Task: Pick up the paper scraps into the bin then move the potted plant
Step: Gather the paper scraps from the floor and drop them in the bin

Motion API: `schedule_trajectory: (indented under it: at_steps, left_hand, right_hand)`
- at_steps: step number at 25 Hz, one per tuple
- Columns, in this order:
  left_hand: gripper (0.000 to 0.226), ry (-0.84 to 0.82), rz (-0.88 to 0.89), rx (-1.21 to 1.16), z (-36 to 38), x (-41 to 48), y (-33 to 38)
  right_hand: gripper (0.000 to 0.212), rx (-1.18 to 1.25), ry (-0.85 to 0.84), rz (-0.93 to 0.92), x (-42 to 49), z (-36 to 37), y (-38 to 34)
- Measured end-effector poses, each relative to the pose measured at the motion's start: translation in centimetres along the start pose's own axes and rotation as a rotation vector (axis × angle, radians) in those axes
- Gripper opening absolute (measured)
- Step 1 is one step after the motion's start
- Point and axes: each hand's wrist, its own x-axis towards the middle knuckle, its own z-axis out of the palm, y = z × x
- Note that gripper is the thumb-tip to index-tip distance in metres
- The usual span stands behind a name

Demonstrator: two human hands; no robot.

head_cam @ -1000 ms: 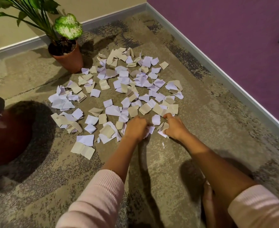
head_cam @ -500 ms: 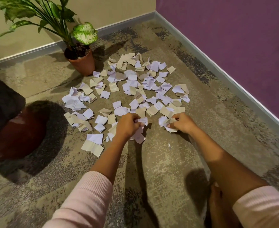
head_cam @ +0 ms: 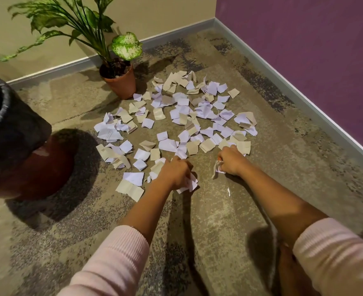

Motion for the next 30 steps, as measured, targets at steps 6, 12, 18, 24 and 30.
schedule_trajectory:
  at_steps: [6, 12, 18, 24, 30]
  left_hand:
    - [0.025, -0.021, 0.032, 0.051, 0.5, 0.0, 0.5]
    - [0.029, -0.005, 0.022, 0.035, 1.1, -0.1, 0.5]
    - [0.027, 0.05, 0.011, 0.02, 1.4, -0.6, -0.1]
    - [0.029, 0.095, -0.029, -0.067, 1.6, -1.6, -0.9]
    - [0.027, 0.203, -0.129, -0.261, 0.5, -3.2, -2.2]
  right_hand:
    - [0.029, 0.286, 0.034, 0.13, -0.9, 0.5, 1.1]
    - [0.064, 0.208, -0.268, 0.296, -2.3, 0.6, 1.5]
    - [0.058, -0.067, -0.273, 0.403, -3.3, 3.1, 0.3]
    - [0.045, -0.089, -0.219, 0.433, -3.4, 3.5, -0.6]
    - [0.031, 0.109, -0.322, 0.397, -3.7, 2.6, -0.3]
